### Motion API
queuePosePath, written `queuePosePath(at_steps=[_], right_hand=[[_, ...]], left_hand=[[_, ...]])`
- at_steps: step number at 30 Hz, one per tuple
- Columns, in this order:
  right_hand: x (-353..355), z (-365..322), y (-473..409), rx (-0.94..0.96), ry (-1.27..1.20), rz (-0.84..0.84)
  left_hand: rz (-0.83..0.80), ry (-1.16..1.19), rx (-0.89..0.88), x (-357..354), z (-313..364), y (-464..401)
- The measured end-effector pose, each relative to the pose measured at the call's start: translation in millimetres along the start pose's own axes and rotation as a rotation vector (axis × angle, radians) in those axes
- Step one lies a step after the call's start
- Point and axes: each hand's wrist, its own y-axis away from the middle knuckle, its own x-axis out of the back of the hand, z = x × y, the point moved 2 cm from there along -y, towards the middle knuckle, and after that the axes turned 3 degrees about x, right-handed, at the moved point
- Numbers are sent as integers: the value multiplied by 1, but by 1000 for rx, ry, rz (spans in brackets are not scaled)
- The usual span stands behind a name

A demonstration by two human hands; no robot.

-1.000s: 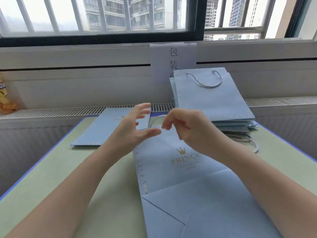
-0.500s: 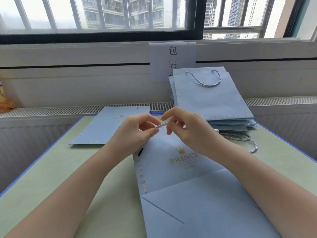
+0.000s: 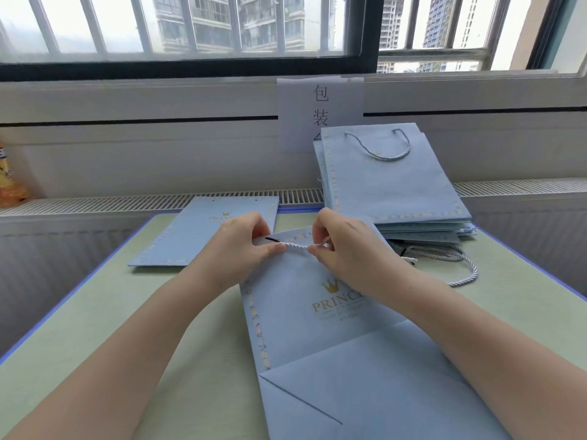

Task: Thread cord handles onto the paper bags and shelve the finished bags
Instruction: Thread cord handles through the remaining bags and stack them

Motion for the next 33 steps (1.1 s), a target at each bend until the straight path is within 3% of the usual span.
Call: queuePosePath(at_steps=[15,33], right_hand=[[-8,-17,0,168,-82,76],[-4,-12,0,17,-6,140]], left_hand=[[-54,272,-36,6,8,4],[-77,360,-222,8,19,11]])
